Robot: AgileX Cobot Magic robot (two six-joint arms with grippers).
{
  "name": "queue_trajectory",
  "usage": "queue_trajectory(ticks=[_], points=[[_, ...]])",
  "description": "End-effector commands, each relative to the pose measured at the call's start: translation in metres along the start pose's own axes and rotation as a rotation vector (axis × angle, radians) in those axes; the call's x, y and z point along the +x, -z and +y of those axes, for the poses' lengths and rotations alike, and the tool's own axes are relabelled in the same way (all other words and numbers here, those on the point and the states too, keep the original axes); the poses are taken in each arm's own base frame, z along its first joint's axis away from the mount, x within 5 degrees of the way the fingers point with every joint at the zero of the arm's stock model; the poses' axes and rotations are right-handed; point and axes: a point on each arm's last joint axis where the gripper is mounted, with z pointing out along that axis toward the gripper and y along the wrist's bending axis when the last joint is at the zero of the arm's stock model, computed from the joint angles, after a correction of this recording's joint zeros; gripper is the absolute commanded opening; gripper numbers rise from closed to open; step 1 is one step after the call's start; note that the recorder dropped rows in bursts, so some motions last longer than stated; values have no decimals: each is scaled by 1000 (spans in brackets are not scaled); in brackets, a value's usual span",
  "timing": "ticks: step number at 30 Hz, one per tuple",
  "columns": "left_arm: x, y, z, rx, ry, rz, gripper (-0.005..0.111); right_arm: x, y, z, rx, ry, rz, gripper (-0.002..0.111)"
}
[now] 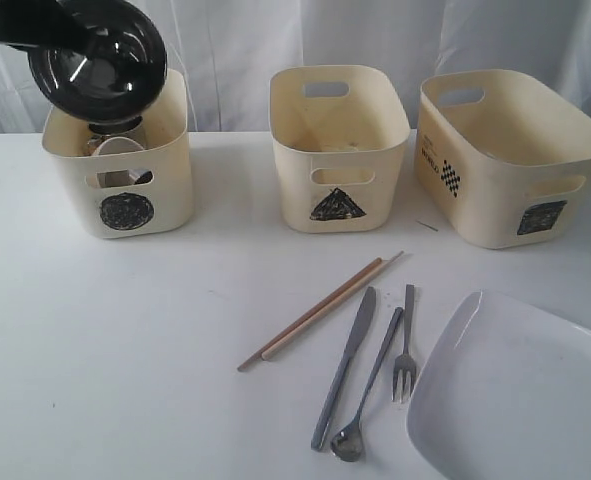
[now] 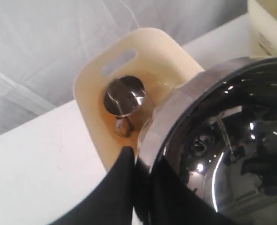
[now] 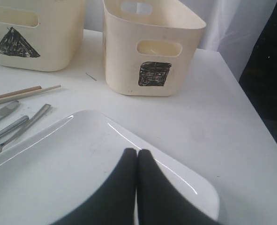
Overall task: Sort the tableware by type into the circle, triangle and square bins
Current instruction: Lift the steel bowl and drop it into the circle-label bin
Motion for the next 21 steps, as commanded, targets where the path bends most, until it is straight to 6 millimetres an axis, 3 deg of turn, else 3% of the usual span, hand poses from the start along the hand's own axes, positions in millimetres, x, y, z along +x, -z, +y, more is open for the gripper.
queue_trajectory(ticks=[1, 6, 12, 17, 21], points=[[-11, -31, 22, -54, 50, -75, 0, 1, 0, 0, 2, 3, -5, 0], [0, -82, 34, -74, 64, -26, 0, 1, 0, 0, 2, 3, -5, 0], [26, -135, 33, -62, 67, 55, 0, 1, 0, 0, 2, 3, -5, 0], [32, -155, 27, -43, 85, 27, 0, 1, 0, 0, 2, 3, -5, 0], [33, -159, 26, -36, 100, 22, 2, 1, 0, 0, 2, 3, -5, 0]])
